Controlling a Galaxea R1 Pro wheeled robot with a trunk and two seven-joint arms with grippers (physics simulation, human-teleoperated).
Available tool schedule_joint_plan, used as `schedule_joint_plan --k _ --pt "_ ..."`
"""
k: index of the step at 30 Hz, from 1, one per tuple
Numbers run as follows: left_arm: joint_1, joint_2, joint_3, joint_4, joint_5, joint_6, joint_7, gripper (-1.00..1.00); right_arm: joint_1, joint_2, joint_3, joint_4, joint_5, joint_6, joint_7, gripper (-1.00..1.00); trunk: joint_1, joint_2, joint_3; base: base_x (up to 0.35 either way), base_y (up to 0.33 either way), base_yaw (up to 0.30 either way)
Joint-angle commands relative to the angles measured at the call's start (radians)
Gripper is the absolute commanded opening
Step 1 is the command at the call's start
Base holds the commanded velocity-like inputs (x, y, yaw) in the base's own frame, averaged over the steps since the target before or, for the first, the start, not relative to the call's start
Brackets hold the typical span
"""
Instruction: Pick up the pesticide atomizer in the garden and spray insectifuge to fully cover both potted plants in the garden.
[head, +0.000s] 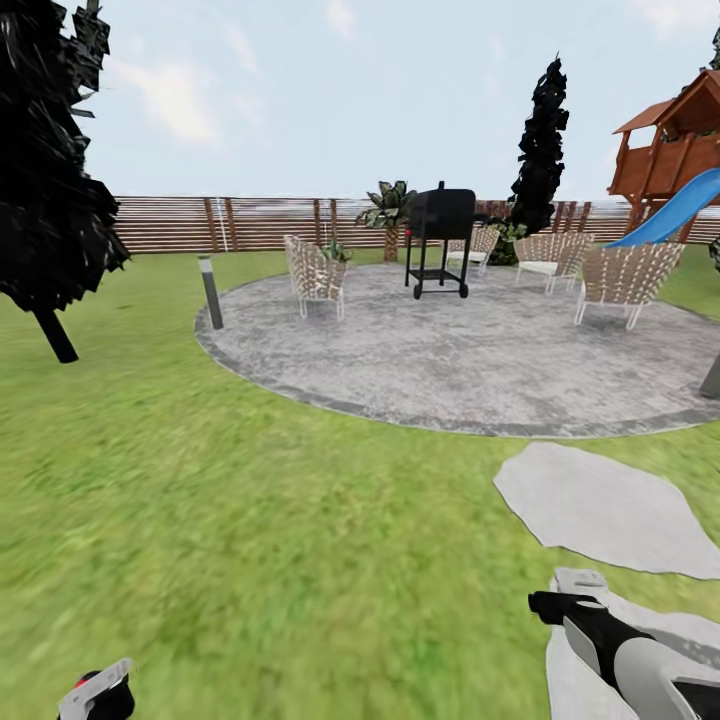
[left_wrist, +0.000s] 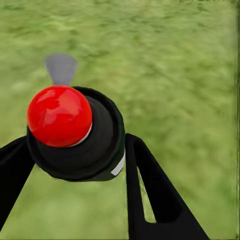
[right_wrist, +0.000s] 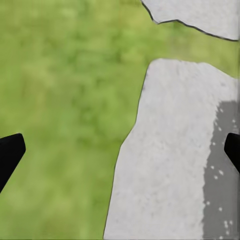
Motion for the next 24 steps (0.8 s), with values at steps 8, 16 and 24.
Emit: schedule_joint_plan --k 8,16,24 --pt "-0.001 0.0 0.008 0.0 -0.004 -0.003 -0.008 -1.0 0.0 0.0 -0.007 -0.001 0.004 0.002 -0.001 1.0 0.0 0.0 -0.001 0.292 -0.198 0.0" --pt "-0.001 0.0 0.008 0.0 -0.004 -0.003 -0.008 -1.0 0.0 0.0 -0.006 -0.001 0.005 0.002 -0.001 1.0 0.0 0.0 -0.001 0.292 -0.198 0.0" --pt "-0.001 0.0 0.008 0.0 -0.004 -0.003 -0.008 -1.0 0.0 0.0 -0.006 -0.001 0.004 0.002 -0.001 1.0 0.0 0.0 -0.001 0.292 -0.198 0.0"
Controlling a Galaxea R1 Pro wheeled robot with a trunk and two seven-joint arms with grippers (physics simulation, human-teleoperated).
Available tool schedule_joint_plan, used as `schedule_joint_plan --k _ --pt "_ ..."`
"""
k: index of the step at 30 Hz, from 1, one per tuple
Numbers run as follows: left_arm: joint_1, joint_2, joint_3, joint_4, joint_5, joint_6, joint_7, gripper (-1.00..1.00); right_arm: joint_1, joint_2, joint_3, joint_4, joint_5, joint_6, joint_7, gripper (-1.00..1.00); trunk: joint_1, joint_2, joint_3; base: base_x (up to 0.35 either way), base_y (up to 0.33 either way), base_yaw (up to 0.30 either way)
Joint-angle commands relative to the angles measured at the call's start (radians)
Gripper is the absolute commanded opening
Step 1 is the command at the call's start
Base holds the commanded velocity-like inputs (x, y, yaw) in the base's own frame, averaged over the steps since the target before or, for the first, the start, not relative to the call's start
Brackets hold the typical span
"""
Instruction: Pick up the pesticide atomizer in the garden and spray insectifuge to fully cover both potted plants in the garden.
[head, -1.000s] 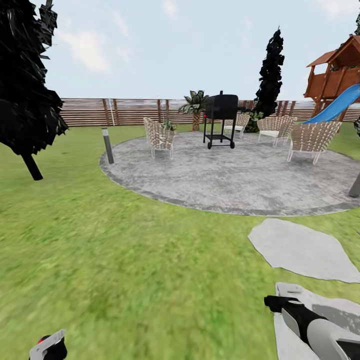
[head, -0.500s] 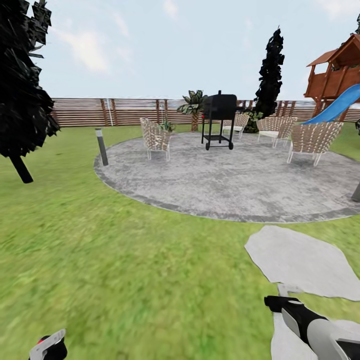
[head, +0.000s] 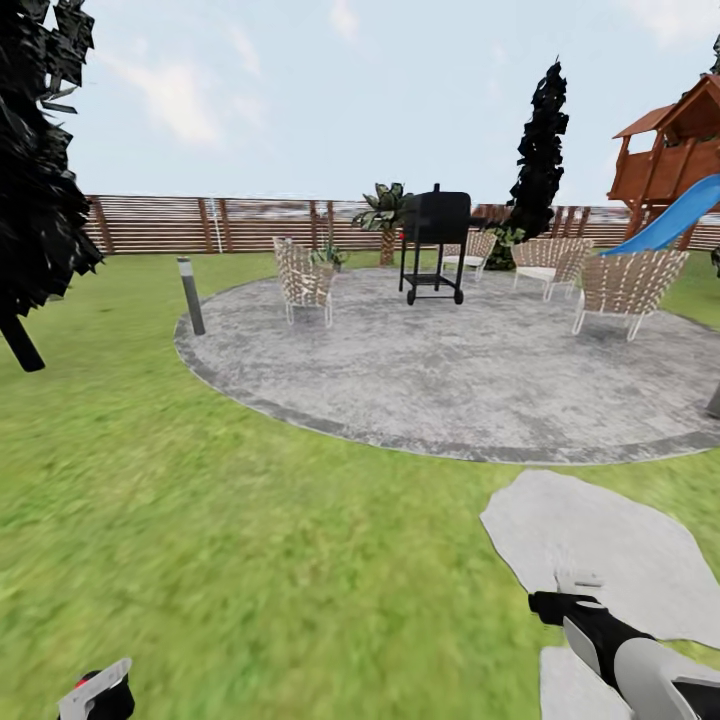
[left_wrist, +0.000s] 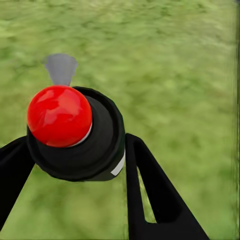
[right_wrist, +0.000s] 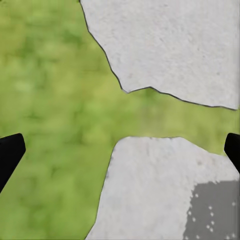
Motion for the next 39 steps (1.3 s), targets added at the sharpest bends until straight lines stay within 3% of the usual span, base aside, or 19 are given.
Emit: schedule_joint_plan --k 1,39 --pt "-0.001 0.0 0.008 -0.001 -0.004 -0.003 -0.008 -1.0 0.0 0.0 -0.008 -0.001 0.003 0.002 -0.001 1.0 0.0 0.0 -0.001 0.291 -0.198 0.0" --pt "-0.001 0.0 0.008 -0.001 -0.004 -0.003 -0.008 -1.0 0.0 0.0 -0.008 -0.001 0.003 0.002 -0.001 1.0 0.0 0.0 -0.001 0.292 -0.198 0.0"
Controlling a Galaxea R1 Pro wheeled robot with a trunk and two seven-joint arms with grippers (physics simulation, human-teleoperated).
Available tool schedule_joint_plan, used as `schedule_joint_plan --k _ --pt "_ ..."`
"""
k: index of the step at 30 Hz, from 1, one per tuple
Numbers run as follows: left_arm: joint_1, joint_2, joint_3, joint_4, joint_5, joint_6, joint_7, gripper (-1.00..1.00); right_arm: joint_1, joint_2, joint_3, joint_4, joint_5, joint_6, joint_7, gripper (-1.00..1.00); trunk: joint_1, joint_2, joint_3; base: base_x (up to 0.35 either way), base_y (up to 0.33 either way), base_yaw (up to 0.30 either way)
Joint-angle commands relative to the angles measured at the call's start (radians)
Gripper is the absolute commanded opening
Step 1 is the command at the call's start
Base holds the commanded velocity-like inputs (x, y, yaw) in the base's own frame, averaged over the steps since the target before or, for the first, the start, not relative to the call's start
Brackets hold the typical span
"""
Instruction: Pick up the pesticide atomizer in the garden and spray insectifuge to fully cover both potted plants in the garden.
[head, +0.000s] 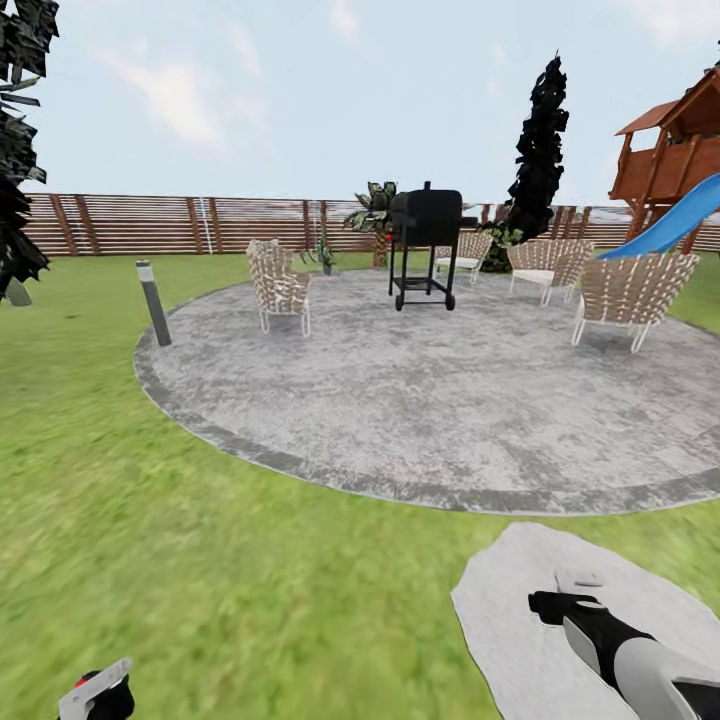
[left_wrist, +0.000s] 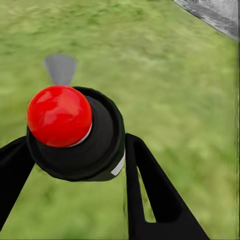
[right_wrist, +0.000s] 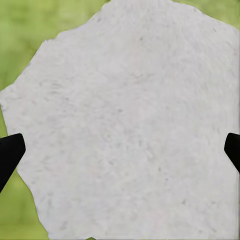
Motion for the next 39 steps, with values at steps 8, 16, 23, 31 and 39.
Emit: schedule_joint_plan --k 8,16,23,31,39 --pt "-0.002 0.0 0.008 -0.001 -0.004 -0.003 -0.008 -1.0 0.0 0.0 -0.008 -0.001 0.002 0.002 -0.001 1.0 0.0 0.0 -0.001 0.292 -0.198 0.0" --pt "-0.002 0.0 0.008 -0.001 -0.004 -0.003 -0.008 -1.0 0.0 0.0 -0.008 -0.001 0.002 0.002 -0.001 1.0 0.0 0.0 -0.001 0.317 -0.106 0.0" --pt "-0.002 0.0 0.008 -0.001 -0.004 -0.003 -0.008 -1.0 0.0 0.0 -0.008 -0.001 0.003 0.002 -0.001 1.0 0.0 0.0 -0.001 0.337 -0.003 0.0" --pt "-0.002 0.0 0.008 -0.001 -0.004 -0.003 -0.008 -1.0 0.0 0.0 -0.008 -0.002 0.002 0.002 -0.001 1.0 0.0 0.0 -0.001 0.338 0.0 0.0" --pt "-0.002 0.0 0.008 -0.001 -0.004 -0.003 -0.008 -1.0 0.0 0.0 -0.008 -0.002 0.002 0.002 -0.001 1.0 0.0 0.0 -0.001 0.338 0.0 0.0"
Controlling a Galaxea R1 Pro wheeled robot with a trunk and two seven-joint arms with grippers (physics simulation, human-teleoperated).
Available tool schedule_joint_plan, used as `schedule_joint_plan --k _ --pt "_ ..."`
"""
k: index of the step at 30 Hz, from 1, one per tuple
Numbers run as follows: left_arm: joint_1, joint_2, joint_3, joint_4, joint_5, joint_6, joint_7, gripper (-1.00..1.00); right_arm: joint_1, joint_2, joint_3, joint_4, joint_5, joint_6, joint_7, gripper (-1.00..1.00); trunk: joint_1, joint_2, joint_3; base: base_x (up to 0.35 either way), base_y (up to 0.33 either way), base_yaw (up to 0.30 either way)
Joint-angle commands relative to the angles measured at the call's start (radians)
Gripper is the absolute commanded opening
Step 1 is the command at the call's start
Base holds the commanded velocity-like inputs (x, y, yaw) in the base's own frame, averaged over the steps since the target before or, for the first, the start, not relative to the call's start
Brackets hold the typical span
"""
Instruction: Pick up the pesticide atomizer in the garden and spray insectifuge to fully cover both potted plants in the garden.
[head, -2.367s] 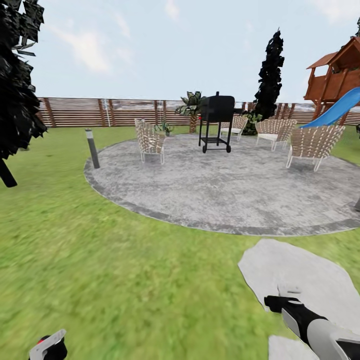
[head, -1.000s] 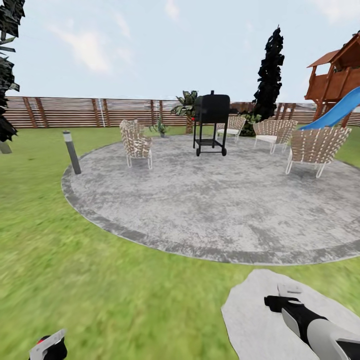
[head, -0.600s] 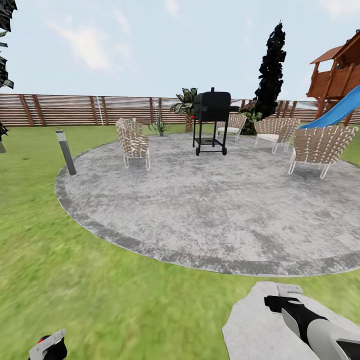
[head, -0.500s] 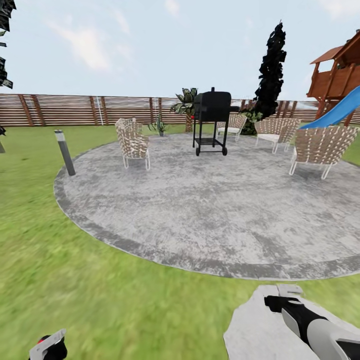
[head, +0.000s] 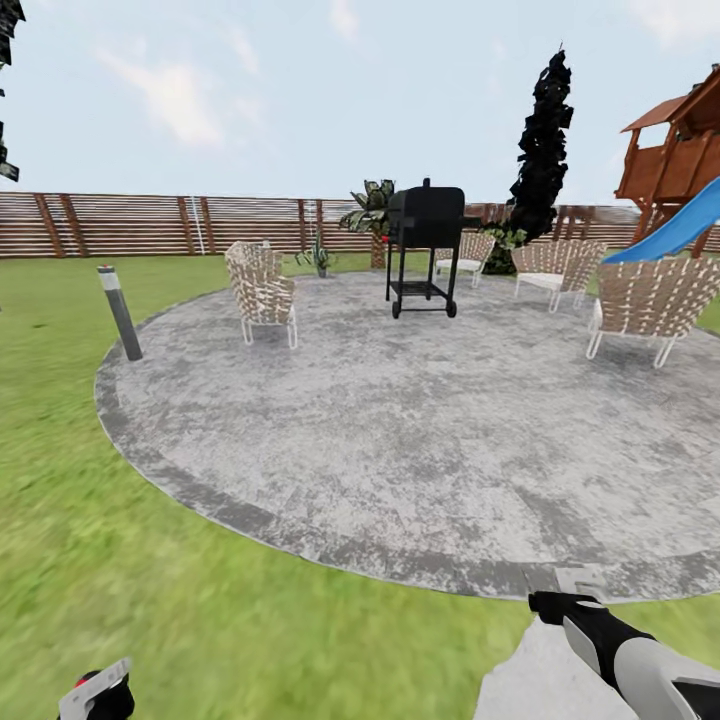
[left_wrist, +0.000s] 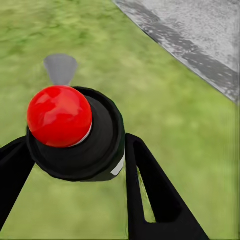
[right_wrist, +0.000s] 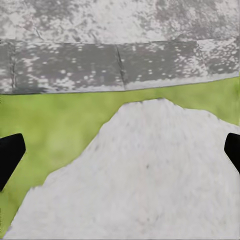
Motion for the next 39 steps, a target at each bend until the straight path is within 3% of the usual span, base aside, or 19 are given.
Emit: schedule_joint_plan --k 1,39 --pt "-0.001 0.0 0.008 0.0 -0.003 -0.003 -0.008 -1.0 -0.001 0.0 -0.008 -0.001 0.003 0.002 -0.001 1.0 0.0 0.0 -0.001 0.338 0.0 0.0" --pt "-0.001 0.0 0.008 0.0 -0.003 -0.003 -0.008 -1.0 -0.001 0.0 -0.008 0.001 0.003 0.002 -0.001 1.0 0.0 0.0 -0.001 0.338 0.0 0.0"
